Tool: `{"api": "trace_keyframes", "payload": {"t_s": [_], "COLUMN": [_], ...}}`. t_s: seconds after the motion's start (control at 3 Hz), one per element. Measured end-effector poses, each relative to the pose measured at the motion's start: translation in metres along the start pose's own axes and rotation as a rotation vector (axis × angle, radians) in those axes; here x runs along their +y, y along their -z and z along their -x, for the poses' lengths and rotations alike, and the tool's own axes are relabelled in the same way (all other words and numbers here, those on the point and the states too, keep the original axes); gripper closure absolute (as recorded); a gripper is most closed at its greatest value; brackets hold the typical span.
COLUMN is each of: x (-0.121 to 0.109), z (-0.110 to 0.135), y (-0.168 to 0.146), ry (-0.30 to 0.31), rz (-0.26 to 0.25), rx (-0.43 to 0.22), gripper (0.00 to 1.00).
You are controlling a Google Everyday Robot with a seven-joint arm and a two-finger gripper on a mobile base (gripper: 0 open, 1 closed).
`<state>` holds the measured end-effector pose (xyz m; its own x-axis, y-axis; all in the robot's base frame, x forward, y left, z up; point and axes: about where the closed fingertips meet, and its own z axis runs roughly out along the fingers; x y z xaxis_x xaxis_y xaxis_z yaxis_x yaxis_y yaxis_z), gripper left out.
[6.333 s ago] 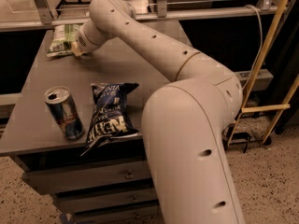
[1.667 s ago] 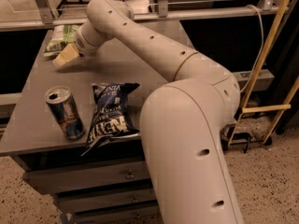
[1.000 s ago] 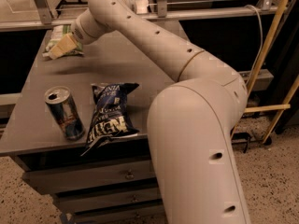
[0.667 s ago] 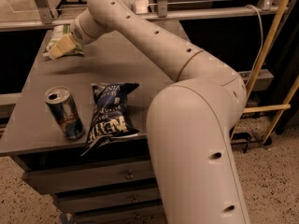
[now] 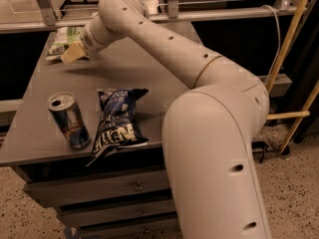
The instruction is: Pick green jalapeno chip bag
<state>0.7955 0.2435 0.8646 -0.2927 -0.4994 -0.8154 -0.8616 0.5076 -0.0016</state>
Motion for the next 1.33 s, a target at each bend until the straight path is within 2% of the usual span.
{"api": "trace_keyframes", "payload": {"t_s": [0.33, 1.0, 1.33], "x": [-0.0033, 0.0003, 0.0048], "z": [-0.0102, -0.0095, -0.0074], "y": [0.0008, 0.0001, 0.0018], "ry": [-0.016, -0.023, -0.026], "rz": [-0.006, 0.029, 0.050], "rx": [-0.005, -0.050, -0.071], "gripper": [0.50, 0.96, 1.00]}}
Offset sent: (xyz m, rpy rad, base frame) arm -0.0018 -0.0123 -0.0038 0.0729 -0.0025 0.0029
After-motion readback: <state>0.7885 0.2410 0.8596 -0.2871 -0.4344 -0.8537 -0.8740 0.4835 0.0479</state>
